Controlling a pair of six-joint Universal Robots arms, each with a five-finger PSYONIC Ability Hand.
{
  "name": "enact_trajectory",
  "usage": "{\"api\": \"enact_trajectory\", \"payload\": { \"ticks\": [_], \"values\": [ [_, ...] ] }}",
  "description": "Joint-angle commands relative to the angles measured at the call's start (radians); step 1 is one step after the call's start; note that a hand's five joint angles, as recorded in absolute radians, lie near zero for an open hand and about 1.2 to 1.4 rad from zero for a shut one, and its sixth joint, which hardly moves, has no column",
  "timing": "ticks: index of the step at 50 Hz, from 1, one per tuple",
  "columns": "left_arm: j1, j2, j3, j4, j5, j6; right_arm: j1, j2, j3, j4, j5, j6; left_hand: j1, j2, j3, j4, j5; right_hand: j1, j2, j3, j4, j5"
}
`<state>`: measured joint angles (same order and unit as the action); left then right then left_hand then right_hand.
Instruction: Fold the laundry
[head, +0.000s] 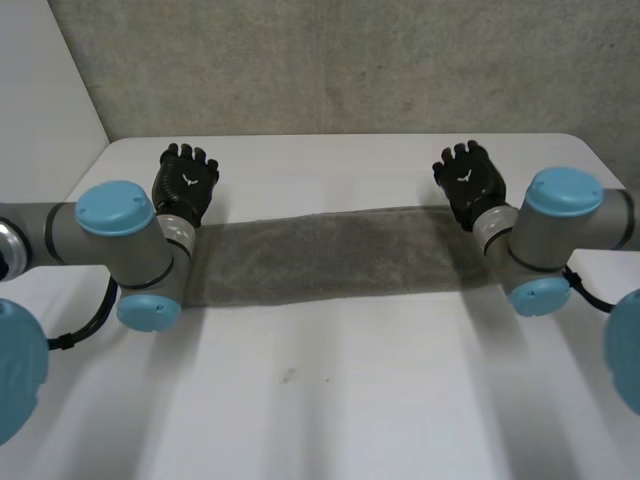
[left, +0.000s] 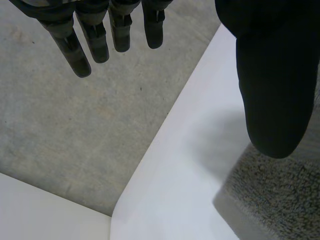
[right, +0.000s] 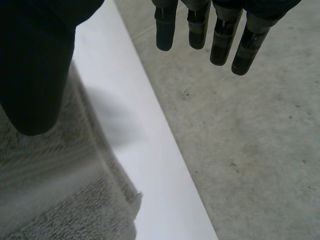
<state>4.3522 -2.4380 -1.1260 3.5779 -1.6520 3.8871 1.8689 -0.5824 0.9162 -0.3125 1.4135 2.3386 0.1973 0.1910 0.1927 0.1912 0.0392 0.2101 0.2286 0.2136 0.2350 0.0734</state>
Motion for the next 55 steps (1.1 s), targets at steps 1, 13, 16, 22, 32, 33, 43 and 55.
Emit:
{"api": "enact_trajectory", "payload": {
  "ticks": [1,13,16,22,32,33,43,55],
  "values": [
    [-0.014,0.175,-0.152,-0.002,0.000,-0.041,-0.011,-0.288,0.232,0.022,0.007,0.178,-0.023,-0.017,-0.018,-0.017,-0.039,-0.036,-0.054,-0.039,-0.060,-0.073],
    [-0.031,0.549,-0.520,0.009,0.014,-0.267,-0.125,-0.508,0.388,0.342,-0.045,0.377,-0.023,-0.017,-0.018,-0.017,-0.039,0.116,0.097,0.112,0.091,0.078],
    [-0.036,0.574,-0.563,0.009,0.015,-0.325,-0.168,-0.501,0.388,0.451,-0.113,0.400,-0.023,-0.017,-0.018,-0.017,-0.039,0.283,0.264,0.279,0.258,0.245],
    [-0.042,0.568,-0.598,0.016,0.015,-0.368,-0.223,-0.418,0.405,0.469,-0.196,0.387,-0.023,-0.017,-0.018,-0.017,-0.039,0.353,0.335,0.350,0.329,0.316],
    [-0.045,0.563,-0.615,0.048,0.014,-0.368,-0.248,-0.303,0.392,0.332,-0.186,0.341,-0.023,-0.017,-0.018,-0.017,-0.039,0.565,0.546,0.561,0.540,0.527],
    [-0.045,0.563,-0.618,0.050,0.014,-0.370,-0.254,-0.294,0.392,0.316,-0.183,0.335,-0.023,-0.017,-0.018,-0.017,-0.039,0.603,0.584,0.599,0.578,0.565],
    [-0.046,0.562,-0.632,0.056,0.014,-0.370,-0.260,-0.254,0.371,0.288,-0.182,0.320,-0.023,-0.017,-0.018,-0.017,-0.039,0.712,0.693,0.708,0.687,0.674],
    [-0.046,0.560,-0.634,0.056,0.014,-0.368,-0.263,-0.202,0.342,0.268,-0.130,0.254,-0.023,-0.017,-0.018,-0.017,-0.039,1.010,0.992,1.007,0.985,0.972]
  ]
}}
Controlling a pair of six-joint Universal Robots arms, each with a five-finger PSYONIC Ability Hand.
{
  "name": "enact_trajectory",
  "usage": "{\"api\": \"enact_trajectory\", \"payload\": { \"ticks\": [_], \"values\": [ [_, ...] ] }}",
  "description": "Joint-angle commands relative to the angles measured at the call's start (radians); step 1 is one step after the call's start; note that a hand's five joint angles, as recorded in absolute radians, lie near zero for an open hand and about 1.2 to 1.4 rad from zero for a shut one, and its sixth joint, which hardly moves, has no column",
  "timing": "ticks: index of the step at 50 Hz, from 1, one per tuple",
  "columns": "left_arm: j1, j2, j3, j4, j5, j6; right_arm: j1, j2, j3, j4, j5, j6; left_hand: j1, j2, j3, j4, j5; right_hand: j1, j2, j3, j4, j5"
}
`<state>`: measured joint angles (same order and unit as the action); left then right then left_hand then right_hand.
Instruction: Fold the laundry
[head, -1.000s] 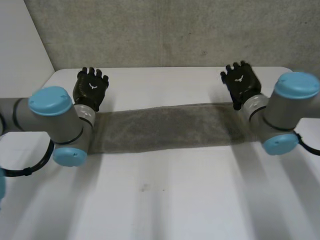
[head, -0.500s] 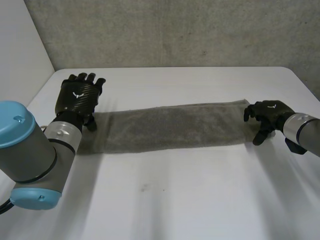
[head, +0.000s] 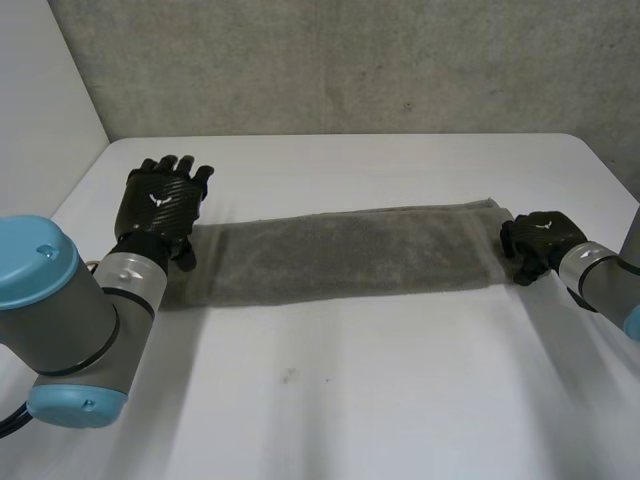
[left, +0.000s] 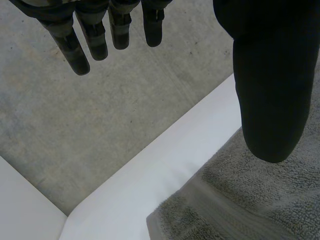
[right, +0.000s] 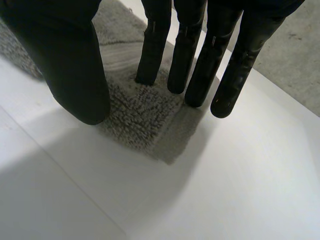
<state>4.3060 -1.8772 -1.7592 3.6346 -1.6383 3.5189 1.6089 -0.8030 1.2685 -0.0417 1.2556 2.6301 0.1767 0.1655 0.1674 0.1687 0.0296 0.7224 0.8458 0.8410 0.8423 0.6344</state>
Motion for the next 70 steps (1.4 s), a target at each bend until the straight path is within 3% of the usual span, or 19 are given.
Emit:
{"api": "enact_trajectory", "payload": {
  "ticks": [1,2,4,10,14,23,28,33,36,38,44,53,54,55,56,57,63,70],
  "values": [
    [0.000,0.000,0.000,-0.001,0.000,0.000,-0.003,0.019,-0.011,-0.003,0.028,-0.038,-0.002,0.009,0.007,0.006,-0.030,0.499,0.375,0.380,0.379,0.412],
    [0.000,0.000,-0.002,-0.001,0.000,-0.001,-0.007,0.022,-0.015,-0.004,0.031,-0.045,-0.002,0.009,0.007,0.006,-0.030,0.672,0.549,0.554,0.552,0.586],
    [0.000,0.000,-0.002,-0.001,0.000,0.000,-0.015,0.021,-0.024,-0.003,0.038,-0.048,-0.002,0.009,0.007,0.006,-0.030,0.674,0.550,0.555,0.554,0.587],
    [0.000,0.003,-0.011,-0.001,0.000,0.000,-0.069,-0.004,-0.054,-0.003,0.171,-0.110,-0.002,0.009,0.007,0.006,-0.030,0.674,0.550,0.555,0.554,0.587],
    [-0.002,0.012,-0.014,-0.001,-0.002,0.000,-0.121,-0.034,-0.069,0.006,0.244,-0.250,-0.002,0.009,0.007,0.006,-0.030,0.674,0.550,0.555,0.554,0.587],
    [-0.002,0.016,-0.014,-0.001,-0.003,0.000,-0.110,-0.151,-0.066,-0.007,0.238,-0.260,-0.002,0.009,0.007,0.006,-0.030,0.674,0.550,0.555,0.554,0.587],
    [-0.002,0.016,-0.014,-0.001,-0.005,0.000,0.049,-0.222,-0.066,-0.049,0.220,-0.206,-0.002,0.009,0.007,0.006,-0.030,0.674,0.550,0.555,0.554,0.587],
    [-0.002,0.018,-0.016,-0.001,-0.006,-0.001,0.285,-0.226,-0.058,-0.142,0.104,-0.202,-0.002,0.009,0.007,0.006,-0.030,0.674,0.550,0.555,0.554,0.587],
    [-0.002,0.023,-0.019,-0.001,-0.006,-0.001,0.348,-0.217,-0.060,-0.172,0.070,-0.203,-0.002,0.009,0.007,0.006,-0.030,0.674,0.550,0.555,0.554,0.587],
    [0.000,0.032,-0.025,0.001,-0.006,-0.001,0.474,-0.174,-0.067,-0.245,0.018,-0.209,-0.001,0.010,0.008,0.007,-0.029,0.674,0.550,0.555,0.554,0.587],
    [0.001,0.035,-0.028,0.001,-0.008,-0.003,0.656,-0.036,-0.087,-0.326,-0.019,-0.213,-0.002,0.009,0.007,0.006,-0.030,0.674,0.550,0.555,0.554,0.587],
    [0.001,0.035,-0.026,0.001,-0.008,-0.003,0.773,0.125,-0.123,-0.313,-0.030,-0.211,-0.002,0.009,0.007,0.006,-0.030,0.674,0.550,0.555,0.554,0.587],
    [0.000,0.035,-0.026,0.001,-0.008,-0.005,0.776,0.131,-0.124,-0.305,-0.027,-0.213,-0.002,0.009,0.007,0.006,-0.030,0.198,0.075,0.080,0.078,0.112],
    [0.000,0.035,-0.026,0.001,-0.008,-0.005,0.776,0.131,-0.124,-0.305,-0.027,-0.213,-0.002,0.009,0.007,0.006,-0.030,0.194,0.070,0.075,0.074,0.107],
    [-0.002,0.035,-0.028,0.001,-0.008,-0.005,0.776,0.119,-0.123,-0.296,-0.019,-0.210,-0.002,0.009,0.007,0.006,-0.030,-0.382,-0.505,-0.501,-0.502,-0.469],
    [-0.002,0.035,-0.028,0.001,-0.008,-0.005,0.772,0.096,-0.120,-0.285,-0.003,-0.200,-0.002,0.009,0.007,0.006,-0.030,-0.548,-0.671,-0.666,-0.668,-0.634],
    [-0.005,0.032,-0.025,0.001,-0.006,-0.006,0.744,-0.024,-0.094,-0.250,0.080,-0.128,-0.002,0.009,0.007,0.006,-0.030,-0.548,-0.671,-0.666,-0.668,-0.634],
    [-0.073,0.030,0.009,0.021,-0.002,-0.008,0.591,-0.205,0.041,-0.164,0.111,0.132,-0.002,0.009,0.007,0.006,-0.030,-0.548,-0.671,-0.666,-0.668,-0.634]
  ]
}}
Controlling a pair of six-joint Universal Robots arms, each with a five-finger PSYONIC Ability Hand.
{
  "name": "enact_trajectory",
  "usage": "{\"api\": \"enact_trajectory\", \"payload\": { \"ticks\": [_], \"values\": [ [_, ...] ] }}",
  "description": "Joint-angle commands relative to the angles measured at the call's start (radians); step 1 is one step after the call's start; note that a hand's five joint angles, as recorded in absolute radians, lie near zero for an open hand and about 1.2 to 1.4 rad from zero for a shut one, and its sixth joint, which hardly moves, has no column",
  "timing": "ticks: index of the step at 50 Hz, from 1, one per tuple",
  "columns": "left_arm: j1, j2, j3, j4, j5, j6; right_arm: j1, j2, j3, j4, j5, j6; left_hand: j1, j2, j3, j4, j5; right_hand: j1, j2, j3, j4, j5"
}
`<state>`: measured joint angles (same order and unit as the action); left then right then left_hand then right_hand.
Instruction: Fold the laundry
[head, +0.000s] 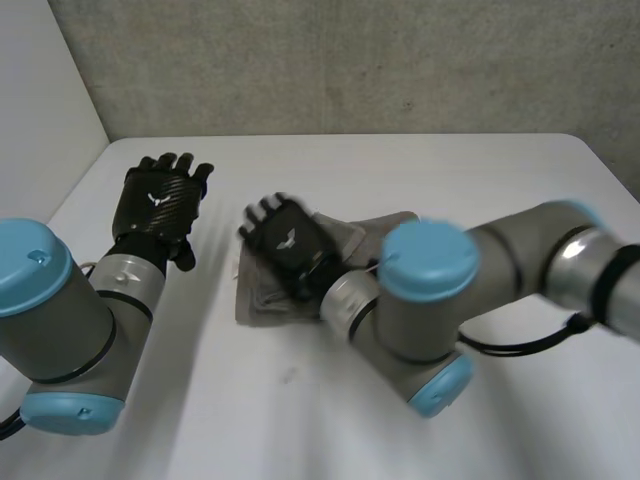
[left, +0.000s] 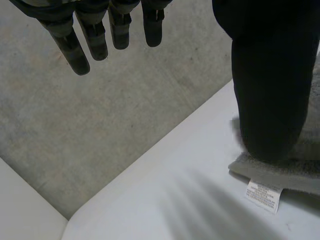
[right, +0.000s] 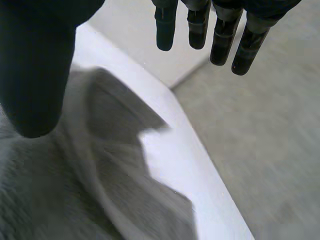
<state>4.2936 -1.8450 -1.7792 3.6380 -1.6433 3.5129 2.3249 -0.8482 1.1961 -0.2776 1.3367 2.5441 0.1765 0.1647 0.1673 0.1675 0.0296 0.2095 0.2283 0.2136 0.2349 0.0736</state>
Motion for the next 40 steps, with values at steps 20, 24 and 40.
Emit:
{"api": "enact_trajectory", "payload": {
  "ticks": [20,24,40],
  "values": [
    [-0.212,-0.257,0.239,0.013,0.154,-0.143,-0.397,-0.163,0.304,0.186,0.024,0.298,0.011,0.022,0.020,0.020,-0.017,0.002,-0.017,-0.002,-0.024,-0.037],
    [-0.209,-0.362,0.332,0.008,0.154,-0.144,-0.398,-0.131,0.315,0.134,0.027,0.295,0.025,0.037,0.034,0.034,-0.002,0.157,0.138,0.153,0.131,0.118],
    [-0.136,-0.447,0.411,-0.084,-0.104,-0.117,-0.401,-0.063,0.306,-0.015,0.036,0.285,0.052,0.063,0.061,0.061,0.024,1.187,1.168,1.183,1.161,1.148]
  ]
}}
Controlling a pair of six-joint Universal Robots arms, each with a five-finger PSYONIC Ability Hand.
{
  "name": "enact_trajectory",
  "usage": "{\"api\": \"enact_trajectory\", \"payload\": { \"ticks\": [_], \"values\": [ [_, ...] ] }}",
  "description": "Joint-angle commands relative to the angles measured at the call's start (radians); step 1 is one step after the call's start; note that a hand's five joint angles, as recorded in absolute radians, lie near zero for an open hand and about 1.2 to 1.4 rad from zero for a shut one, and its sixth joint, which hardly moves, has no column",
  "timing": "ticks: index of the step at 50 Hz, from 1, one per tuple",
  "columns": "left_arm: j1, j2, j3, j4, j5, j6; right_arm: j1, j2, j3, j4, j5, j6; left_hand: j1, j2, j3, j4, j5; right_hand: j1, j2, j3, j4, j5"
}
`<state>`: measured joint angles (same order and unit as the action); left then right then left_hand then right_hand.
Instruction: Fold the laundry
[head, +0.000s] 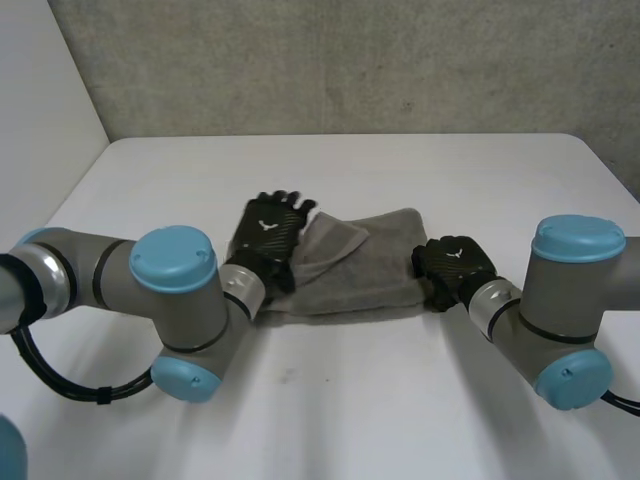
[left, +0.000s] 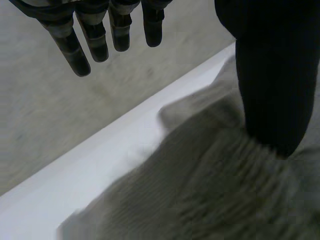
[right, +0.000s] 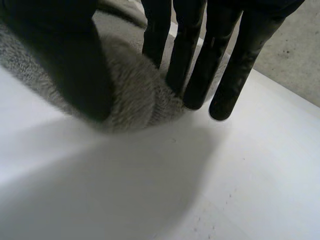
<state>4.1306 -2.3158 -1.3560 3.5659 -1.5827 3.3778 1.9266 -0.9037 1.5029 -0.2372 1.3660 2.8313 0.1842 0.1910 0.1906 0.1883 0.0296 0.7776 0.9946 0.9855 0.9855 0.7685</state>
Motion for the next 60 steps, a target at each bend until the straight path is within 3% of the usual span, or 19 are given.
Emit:
{"api": "enact_trajectory", "payload": {
  "ticks": [1,10,16,21,23,24,31,34,35,36,37,38,41,44,46,47,50,54,60],
  "values": [
    [0.026,0.047,-0.023,-0.015,-0.192,0.032,-0.012,-0.017,0.002,-0.062,0.007,-0.004,0.041,0.034,0.035,0.037,0.021,0.619,0.402,0.411,0.411,0.453],
    [0.019,0.227,-0.193,-0.012,-0.206,0.069,-0.054,-0.153,0.045,-0.045,0.027,-0.139,0.029,0.023,0.023,0.025,0.009,0.619,0.402,0.411,0.411,0.453],
    [-0.009,0.352,-0.293,-0.012,-0.206,0.069,-0.055,-0.216,0.011,-0.050,0.025,-0.366,0.015,0.008,0.008,0.011,-0.005,0.619,0.402,0.411,0.411,0.453],
    [-0.012,0.412,-0.334,-0.012,-0.206,0.069,0.052,-0.202,-0.061,-0.048,0.002,-0.421,0.012,0.005,0.005,0.008,-0.008,0.619,0.402,0.411,0.411,0.453],
    [-0.012,0.434,-0.353,-0.012,-0.207,0.069,0.170,-0.144,-0.118,-0.050,-0.053,-0.423,0.012,0.005,0.005,0.008,-0.008,0.619,0.402,0.411,0.411,0.453],
    [-0.012,0.434,-0.353,-0.012,-0.207,0.069,0.170,-0.144,-0.118,-0.050,-0.053,-0.423,0.012,0.005,0.005,0.008,-0.008,0.619,0.402,0.411,0.411,0.453],
    [-0.004,0.461,-0.388,-0.012,-0.206,0.066,0.310,-0.015,-0.098,-0.044,-0.261,-0.455,0.012,0.005,0.005,0.008,-0.008,0.619,0.402,0.411,0.411,0.453],
    [-0.006,0.461,-0.385,-0.009,-0.206,0.067,0.327,0.025,-0.104,-0.031,-0.256,-0.481,0.003,-0.004,-0.004,-0.001,-0.017,0.619,0.402,0.411,0.411,0.453],
    [-0.006,0.461,-0.385,-0.009,-0.206,0.067,0.327,0.026,-0.112,-0.018,-0.220,-0.483,0.003,-0.004,-0.004,-0.001,-0.017,0.207,-0.010,-0.001,-0.001,0.042],
    [-0.012,0.461,-0.381,-0.009,-0.206,0.067,0.327,0.026,-0.112,-0.017,-0.220,-0.483,0.003,-0.004,-0.004,-0.001,-0.017,0.203,-0.014,-0.005,-0.005,0.037],
    [-0.013,0.461,-0.373,-0.007,-0.206,0.067,0.324,0.014,-0.115,-0.004,-0.168,-0.480,0.003,-0.004,-0.004,-0.001,-0.017,-0.312,-0.529,-0.520,-0.519,-0.477],
    [-0.013,0.461,-0.373,-0.007,-0.206,0.067,0.324,-0.009,-0.116,0.010,-0.107,-0.469,0.003,-0.004,-0.004,-0.001,-0.017,-0.603,-0.820,-0.811,-0.811,-0.769],
    [-0.018,0.458,-0.345,0.001,-0.206,0.064,0.318,-0.034,-0.115,0.021,-0.056,-0.443,0.003,-0.004,-0.004,-0.001,-0.017,-0.603,-0.820,-0.811,-0.811,-0.769],
    [-0.036,0.444,-0.285,-0.001,-0.201,0.035,0.285,-0.100,-0.104,0.029,0.015,-0.314,0.012,0.005,0.005,0.008,-0.008,-0.603,-0.820,-0.811,-0.811,-0.769],
    [-0.053,0.406,-0.209,-0.012,-0.183,-0.029,0.244,-0.200,-0.093,0.035,0.028,-0.096,0.029,0.022,0.023,0.025,0.009,-0.603,-0.820,-0.811,-0.811,-0.769],
    [-0.053,0.406,-0.209,-0.012,-0.183,-0.029,0.244,-0.201,-0.093,0.035,0.028,-0.095,0.029,0.023,0.023,0.025,0.009,-0.603,-0.820,-0.811,-0.811,-0.769],
    [-0.067,0.351,-0.115,-0.027,-0.175,-0.106,0.151,-0.273,-0.111,0.122,0.004,0.194,0.032,0.025,0.026,0.028,0.012,-0.603,-0.820,-0.811,-0.811,-0.769],
    [-0.089,0.247,0.021,-0.125,-0.174,-0.186,0.112,-0.238,-0.159,0.202,-0.047,0.254,0.050,0.043,0.043,0.046,0.030,-0.603,-0.820,-0.811,-0.811,-0.769],
    [-0.105,0.075,0.182,-0.292,-0.186,-0.218,0.097,-0.033,-0.335,0.335,-0.117,0.254,0.050,0.043,0.043,0.046,0.030,-0.603,-0.820,-0.811,-0.811,-0.769]
  ]
}}
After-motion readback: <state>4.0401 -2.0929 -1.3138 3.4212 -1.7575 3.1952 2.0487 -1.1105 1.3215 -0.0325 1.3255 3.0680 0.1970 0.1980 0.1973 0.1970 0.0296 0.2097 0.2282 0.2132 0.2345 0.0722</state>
